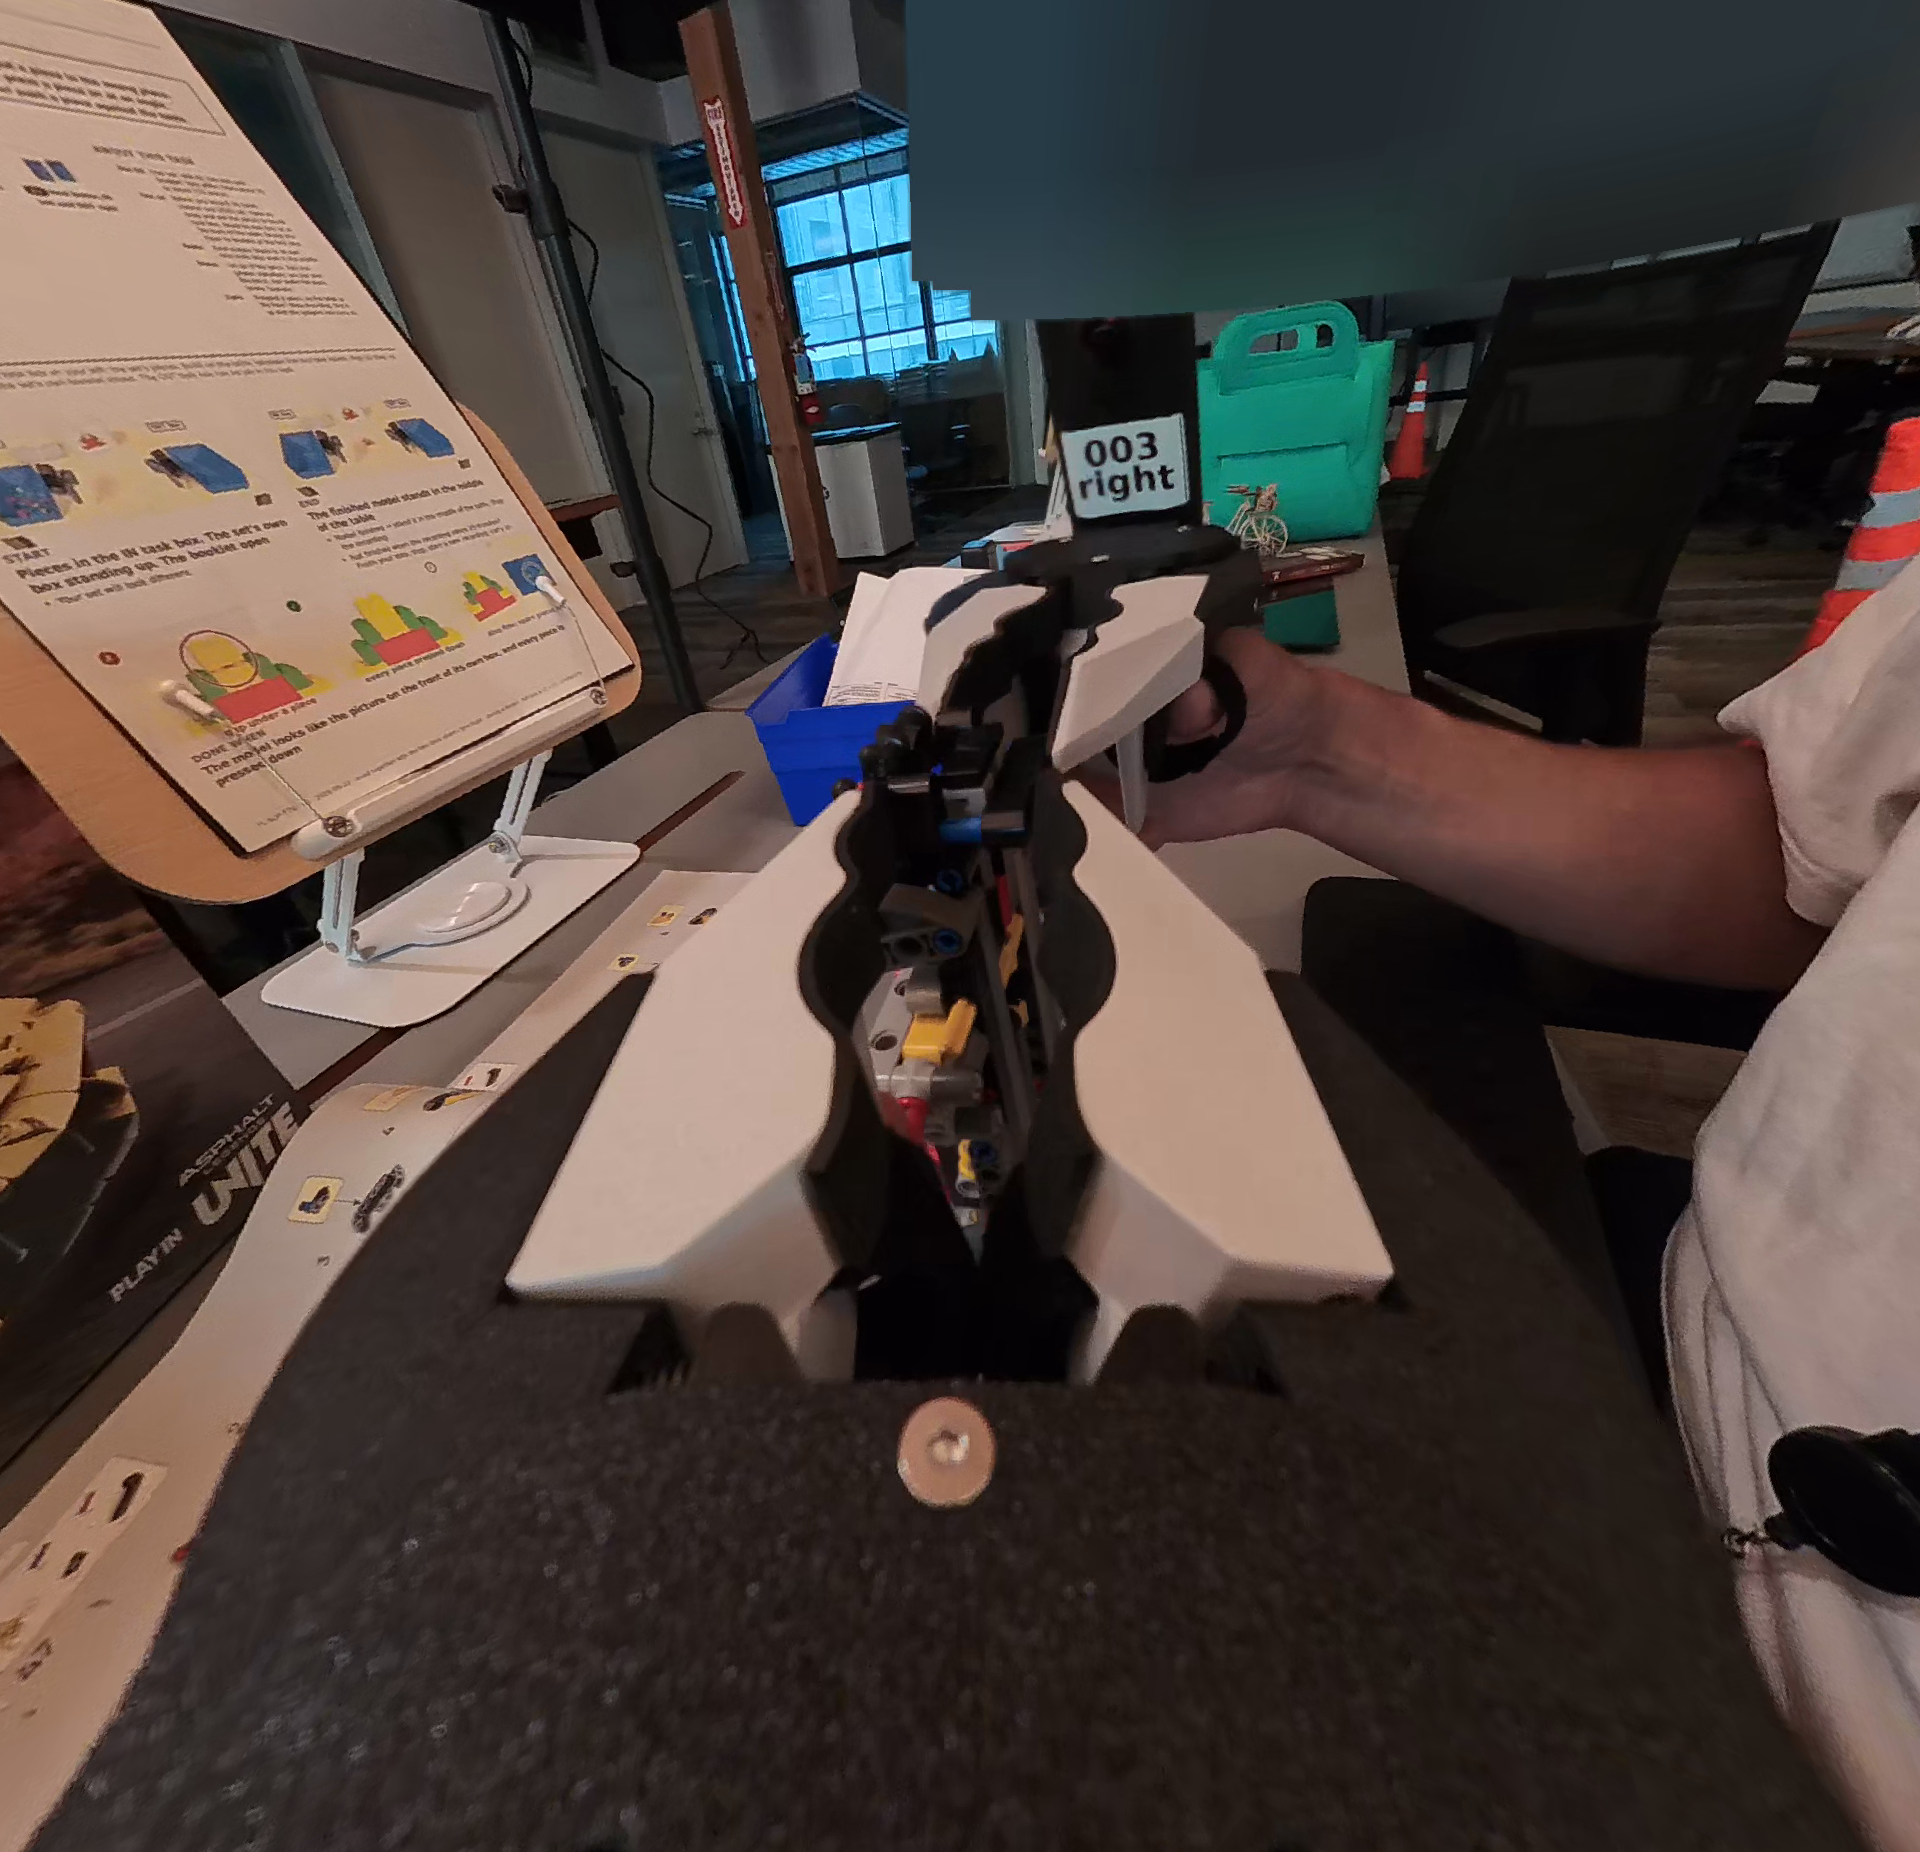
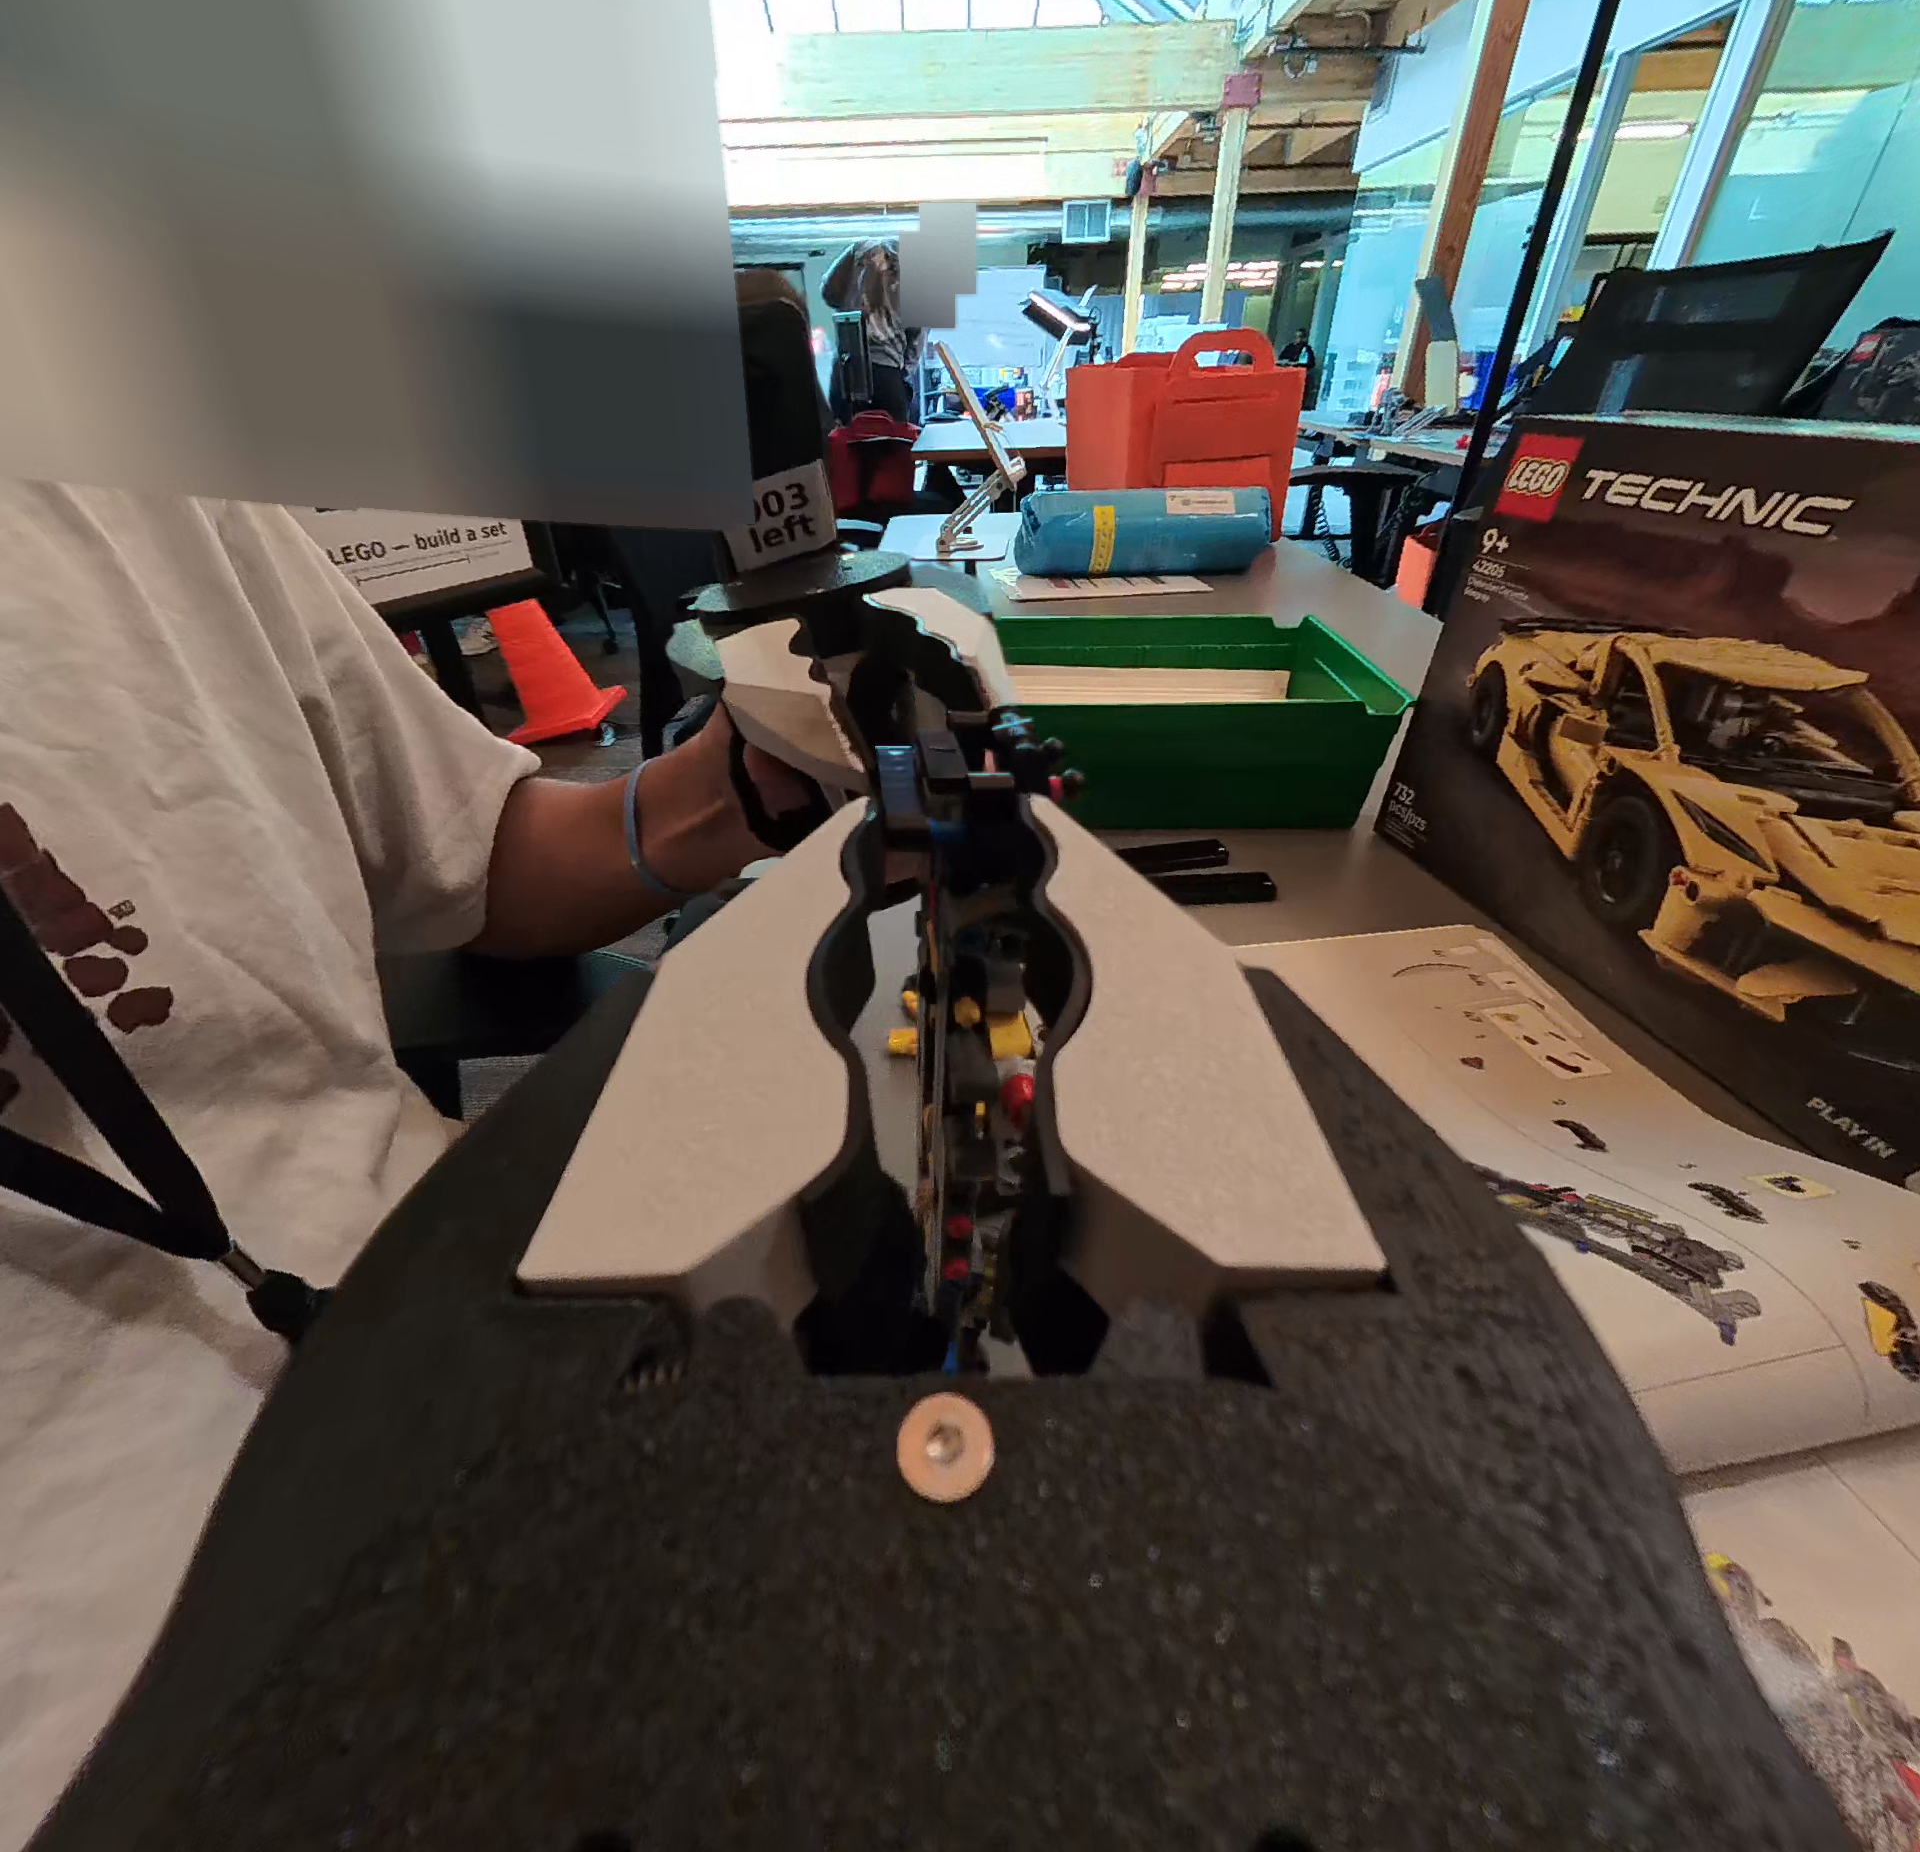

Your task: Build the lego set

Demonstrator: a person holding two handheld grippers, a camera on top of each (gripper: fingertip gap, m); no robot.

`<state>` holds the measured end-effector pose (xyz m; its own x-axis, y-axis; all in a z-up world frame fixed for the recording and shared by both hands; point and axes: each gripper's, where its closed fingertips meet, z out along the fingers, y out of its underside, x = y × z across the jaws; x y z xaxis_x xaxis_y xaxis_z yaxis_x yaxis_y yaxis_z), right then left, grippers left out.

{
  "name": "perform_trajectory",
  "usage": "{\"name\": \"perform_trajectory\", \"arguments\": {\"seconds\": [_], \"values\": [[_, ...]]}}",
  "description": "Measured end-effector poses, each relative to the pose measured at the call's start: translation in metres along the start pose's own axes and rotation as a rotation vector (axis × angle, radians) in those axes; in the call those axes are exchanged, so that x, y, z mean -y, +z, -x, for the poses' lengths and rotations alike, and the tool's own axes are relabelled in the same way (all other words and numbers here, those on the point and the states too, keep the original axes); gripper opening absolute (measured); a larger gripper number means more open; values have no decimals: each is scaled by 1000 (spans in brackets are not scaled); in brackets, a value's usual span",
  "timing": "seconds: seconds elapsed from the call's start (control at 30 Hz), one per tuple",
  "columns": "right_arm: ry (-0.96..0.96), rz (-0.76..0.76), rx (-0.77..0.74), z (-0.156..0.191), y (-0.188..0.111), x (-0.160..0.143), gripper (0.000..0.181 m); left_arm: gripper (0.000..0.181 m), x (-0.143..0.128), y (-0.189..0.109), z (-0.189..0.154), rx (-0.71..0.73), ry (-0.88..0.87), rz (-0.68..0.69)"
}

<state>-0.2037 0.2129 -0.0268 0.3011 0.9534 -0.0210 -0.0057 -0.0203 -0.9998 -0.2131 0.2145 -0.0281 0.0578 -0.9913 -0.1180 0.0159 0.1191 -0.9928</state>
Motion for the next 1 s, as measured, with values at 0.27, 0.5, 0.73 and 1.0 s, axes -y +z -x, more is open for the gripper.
{"name": "perform_trajectory", "arguments": {"seconds": [0.27,0.5,0.73,1.0], "values": [[-12,26,-3,1,-2,-2,23,23,0,1,-3,-10,-23,-29],[1,17,-34,-6,-3,0,23,23,-1,3,2,12,-40,-29],[-83,-11,-56,-4,0,5,23,23,-1,1,2,0,-50,-31],[-52,-20,-23,0,-1,4,21,23,2,1,-1,16,-11,-10]]}}
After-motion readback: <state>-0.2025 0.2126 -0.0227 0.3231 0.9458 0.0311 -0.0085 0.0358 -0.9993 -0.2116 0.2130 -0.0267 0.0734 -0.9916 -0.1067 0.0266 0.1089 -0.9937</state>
